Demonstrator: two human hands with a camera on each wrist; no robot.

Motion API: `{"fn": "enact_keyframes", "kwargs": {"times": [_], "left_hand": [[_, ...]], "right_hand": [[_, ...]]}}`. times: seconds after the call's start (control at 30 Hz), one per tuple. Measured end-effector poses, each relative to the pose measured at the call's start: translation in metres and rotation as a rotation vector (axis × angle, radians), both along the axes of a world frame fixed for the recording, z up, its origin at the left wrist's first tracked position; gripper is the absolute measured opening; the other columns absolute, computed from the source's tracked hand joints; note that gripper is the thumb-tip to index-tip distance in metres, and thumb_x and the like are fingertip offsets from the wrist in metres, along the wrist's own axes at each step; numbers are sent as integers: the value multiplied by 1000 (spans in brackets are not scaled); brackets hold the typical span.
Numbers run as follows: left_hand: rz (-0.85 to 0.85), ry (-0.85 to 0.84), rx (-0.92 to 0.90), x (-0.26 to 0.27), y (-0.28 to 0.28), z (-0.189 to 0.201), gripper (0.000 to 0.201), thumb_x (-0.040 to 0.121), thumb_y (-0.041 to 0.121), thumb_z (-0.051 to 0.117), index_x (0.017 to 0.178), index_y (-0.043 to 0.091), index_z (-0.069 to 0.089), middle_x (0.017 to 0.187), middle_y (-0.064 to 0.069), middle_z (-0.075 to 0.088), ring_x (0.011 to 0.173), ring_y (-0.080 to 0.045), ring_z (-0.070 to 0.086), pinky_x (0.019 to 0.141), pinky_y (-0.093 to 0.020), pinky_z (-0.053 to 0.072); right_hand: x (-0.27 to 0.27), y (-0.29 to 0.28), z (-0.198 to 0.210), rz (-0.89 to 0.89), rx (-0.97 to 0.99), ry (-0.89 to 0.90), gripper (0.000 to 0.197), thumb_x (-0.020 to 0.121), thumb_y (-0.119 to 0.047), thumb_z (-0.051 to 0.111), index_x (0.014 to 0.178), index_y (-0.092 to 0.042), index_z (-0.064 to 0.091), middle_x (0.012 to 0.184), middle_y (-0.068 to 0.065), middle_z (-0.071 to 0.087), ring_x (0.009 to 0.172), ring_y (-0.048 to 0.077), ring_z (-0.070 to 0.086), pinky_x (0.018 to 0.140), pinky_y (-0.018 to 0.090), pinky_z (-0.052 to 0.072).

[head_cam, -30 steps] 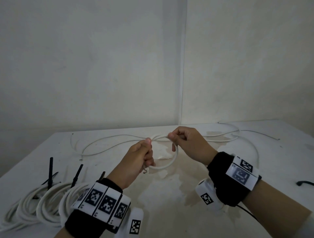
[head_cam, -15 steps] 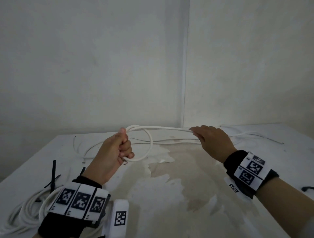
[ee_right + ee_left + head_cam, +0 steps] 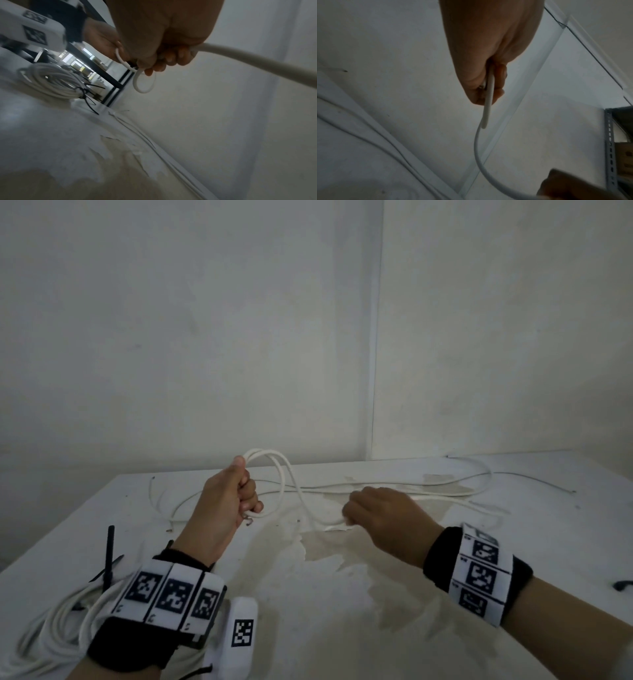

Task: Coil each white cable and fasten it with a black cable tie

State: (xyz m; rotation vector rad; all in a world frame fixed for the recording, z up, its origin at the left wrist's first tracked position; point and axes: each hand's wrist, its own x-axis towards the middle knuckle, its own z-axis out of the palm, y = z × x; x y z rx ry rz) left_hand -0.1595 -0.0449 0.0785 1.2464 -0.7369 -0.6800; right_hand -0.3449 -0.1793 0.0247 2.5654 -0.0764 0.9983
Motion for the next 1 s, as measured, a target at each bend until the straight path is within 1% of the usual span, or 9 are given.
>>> {"fn": "enact_keyframes", "kwargs": {"times": [0.1,0.17,0.23,0.33,0.4,0.5,0.63,0.9,1.0], "left_hand": [[9,-121,65,-6,-8,-7,42,101,26,31,60,16,31,38,10,30,34,-5,31,55,-28,32],[0,-194,103,-13,-12,-12,44,100,26,32,58,15,35,40,8,38,37,-5,42,57,-30,34],[-20,-267,142,-23,-13,-15,45,100,24,32,59,12,42,47,4,48,42,-5,51,54,-23,43],[-78,-390,178,-39,-11,-16,40,100,24,32,64,12,43,50,7,49,51,-7,50,52,-18,39],[-119,-422,198,-45,-10,-15,39,101,21,30,65,13,45,47,8,52,47,-3,51,50,-15,39],[-208,-337,230,-50,-7,-13,42,100,24,30,62,14,42,44,6,42,35,-7,35,47,-23,32],[-306,-172,265,-51,-4,-11,41,99,26,31,61,14,34,44,5,31,35,-8,20,40,-20,23],[-368,-144,245,-57,0,-7,39,98,28,31,63,13,35,44,7,27,34,-5,19,38,-18,19],[-380,-139,249,-56,1,-4,39,99,27,31,62,13,34,43,7,27,34,-5,18,38,-17,20]], "right_hand": [[12,20,3,115,-3,-29,14,84,-12,49,72,-13,56,65,1,56,55,17,47,50,26,35],[21,30,6,159,14,-47,14,84,-12,52,72,-12,59,66,2,57,60,16,43,54,25,30],[30,36,10,175,38,-72,12,84,-12,52,74,-10,59,66,3,56,62,16,37,56,25,26],[38,37,16,196,128,-117,11,82,-9,51,77,-6,61,66,6,57,62,16,38,58,25,27],[40,34,18,209,237,-129,5,82,-10,51,82,-9,55,67,6,57,65,14,39,59,25,32],[37,30,24,191,450,-167,5,84,-18,53,86,-15,49,70,5,61,68,13,43,61,23,36],[31,21,36,179,594,-192,38,84,-39,49,77,-2,59,69,7,61,68,14,43,61,24,36],[26,4,42,176,820,-202,22,83,-19,56,80,-1,69,72,9,61,69,11,50,64,14,38],[24,1,43,152,770,-242,25,84,-20,55,78,0,68,70,9,63,68,10,49,63,16,38]]}}
